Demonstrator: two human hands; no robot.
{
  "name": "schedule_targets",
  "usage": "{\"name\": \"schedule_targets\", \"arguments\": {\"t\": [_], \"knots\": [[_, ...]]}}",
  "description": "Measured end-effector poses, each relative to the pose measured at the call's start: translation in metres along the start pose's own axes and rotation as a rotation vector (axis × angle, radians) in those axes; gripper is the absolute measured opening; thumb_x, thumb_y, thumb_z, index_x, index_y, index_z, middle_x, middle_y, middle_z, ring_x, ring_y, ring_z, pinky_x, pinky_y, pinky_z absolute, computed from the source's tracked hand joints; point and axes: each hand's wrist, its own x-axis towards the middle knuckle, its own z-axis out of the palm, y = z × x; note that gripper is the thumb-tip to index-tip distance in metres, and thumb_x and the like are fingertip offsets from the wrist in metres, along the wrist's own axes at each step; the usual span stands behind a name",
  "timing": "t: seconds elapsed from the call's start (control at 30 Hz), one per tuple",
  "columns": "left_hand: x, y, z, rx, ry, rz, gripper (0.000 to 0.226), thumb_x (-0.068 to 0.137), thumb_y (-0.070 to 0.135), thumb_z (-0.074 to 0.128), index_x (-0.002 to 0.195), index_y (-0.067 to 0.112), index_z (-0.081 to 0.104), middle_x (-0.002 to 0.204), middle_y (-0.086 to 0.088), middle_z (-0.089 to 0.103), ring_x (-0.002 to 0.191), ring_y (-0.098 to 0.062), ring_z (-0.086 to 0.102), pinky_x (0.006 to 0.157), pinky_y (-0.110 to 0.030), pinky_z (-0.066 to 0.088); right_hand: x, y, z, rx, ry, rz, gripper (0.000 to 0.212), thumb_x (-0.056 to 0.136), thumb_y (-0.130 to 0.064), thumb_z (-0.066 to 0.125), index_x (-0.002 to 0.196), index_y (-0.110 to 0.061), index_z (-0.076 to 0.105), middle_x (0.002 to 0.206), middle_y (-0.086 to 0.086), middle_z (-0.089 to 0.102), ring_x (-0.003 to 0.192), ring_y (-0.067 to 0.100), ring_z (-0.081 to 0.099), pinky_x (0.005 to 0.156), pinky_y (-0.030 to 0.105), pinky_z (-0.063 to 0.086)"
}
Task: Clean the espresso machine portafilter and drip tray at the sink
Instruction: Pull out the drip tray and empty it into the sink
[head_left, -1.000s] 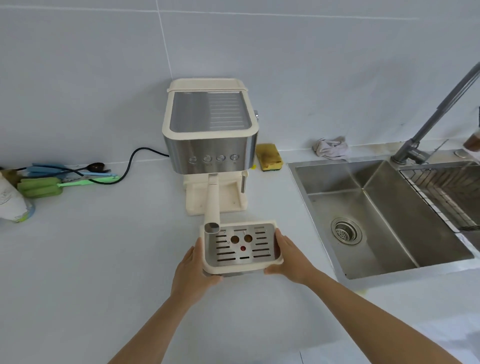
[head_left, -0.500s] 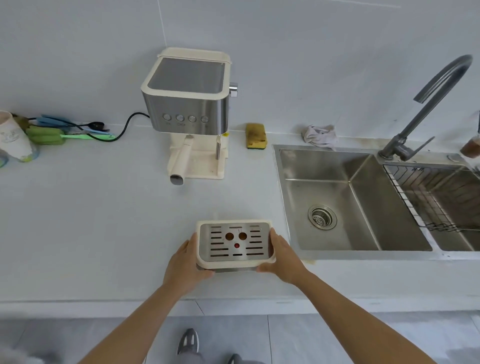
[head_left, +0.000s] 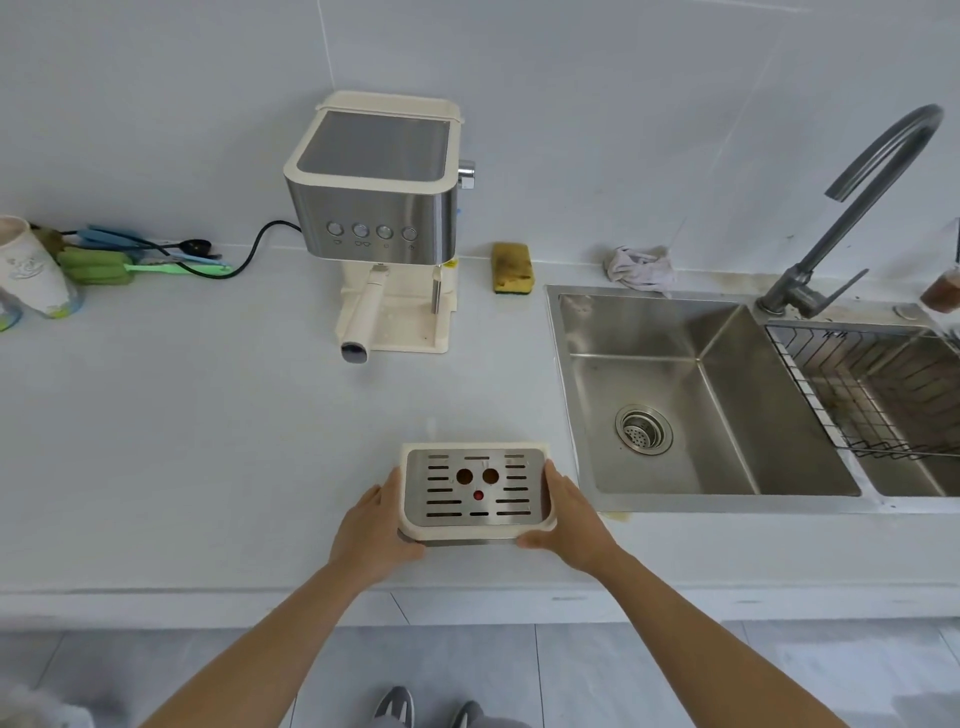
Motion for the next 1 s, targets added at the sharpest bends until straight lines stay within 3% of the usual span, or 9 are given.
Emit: {"name": "schedule_targets", "arguments": {"t": [0.1,0.2,0.27,0.4,0.5,0.8,1.0], "knots": [[0.002,0.002,-0.008,-0.009,-0.001,0.018,0.091,0.063,0.037,0.078,0.137,0.02,0.028,0.127,0.004,0.05,0.119,-0.017,0.044,0.092,-0.031,0.044,-0.002,-0.006,-0.005,-0.058,0.012,-0.018,0.104,0.07,-0.038,0.076,0.146,-0.017,0.01,0.134,0.002,0.038,0.127,0.022,0.032,0.109,0.038,0.034],[0.005,0.01,-0.018,0.064,0.009,0.067,0.09,0.068,0.044,0.073,0.14,0.018,0.026,0.138,0.0,0.041,0.129,-0.02,0.037,0.102,-0.034,0.04,-0.005,-0.018,-0.016,-0.143,0.002,-0.002,0.097,0.081,-0.042,0.065,0.148,-0.021,-0.001,0.157,0.009,0.001,0.145,0.027,-0.005,0.116,0.04,0.011],[0.008,0.019,-0.023,0.155,-0.016,0.119,0.088,0.075,0.047,0.067,0.144,0.02,0.022,0.149,-0.004,0.028,0.139,-0.024,0.026,0.11,-0.036,0.031,-0.003,-0.027,-0.021,-0.237,-0.006,-0.049,0.084,0.086,-0.043,0.059,0.148,-0.026,0.007,0.157,0.008,-0.009,0.145,0.025,-0.012,0.117,0.038,0.005],[0.013,0.038,-0.028,0.357,-0.14,0.239,0.069,0.086,0.05,0.054,0.144,0.024,0.029,0.158,-0.005,0.001,0.146,-0.023,0.001,0.117,-0.036,0.011,0.003,-0.039,-0.016,-0.394,-0.068,-0.142,0.067,0.086,-0.046,0.057,0.144,-0.027,0.029,0.158,0.004,-0.007,0.145,0.025,-0.011,0.118,0.038,0.003],[0.02,0.047,-0.028,0.424,-0.219,0.275,0.066,0.087,0.051,0.052,0.144,0.025,0.029,0.159,-0.006,-0.004,0.146,-0.023,-0.004,0.118,-0.037,0.007,0.007,-0.045,-0.011,-0.455,-0.112,-0.162,0.066,0.085,-0.045,0.059,0.142,-0.025,0.033,0.158,0.003,-0.004,0.145,0.024,-0.01,0.118,0.038,0.003],[0.028,0.055,-0.023,0.465,-0.302,0.285,0.068,0.086,0.046,0.055,0.144,0.023,0.028,0.158,-0.008,-0.006,0.146,-0.025,-0.005,0.119,-0.039,0.006,0.018,-0.052,-0.012,-0.483,-0.189,-0.156,0.067,0.081,-0.038,0.065,0.14,-0.024,0.036,0.158,0.003,0.003,0.145,0.024,-0.005,0.117,0.035,0.007],[0.03,0.06,-0.025,0.502,-0.297,0.285,0.069,0.082,0.048,0.059,0.141,0.023,0.033,0.158,-0.003,0.006,0.146,-0.025,0.004,0.117,-0.038,0.012,0.022,-0.054,-0.015,-0.452,-0.193,-0.158,0.063,0.077,-0.035,0.07,0.133,-0.02,0.044,0.157,-0.002,0.007,0.145,0.022,-0.002,0.115,0.034,0.014]]}}
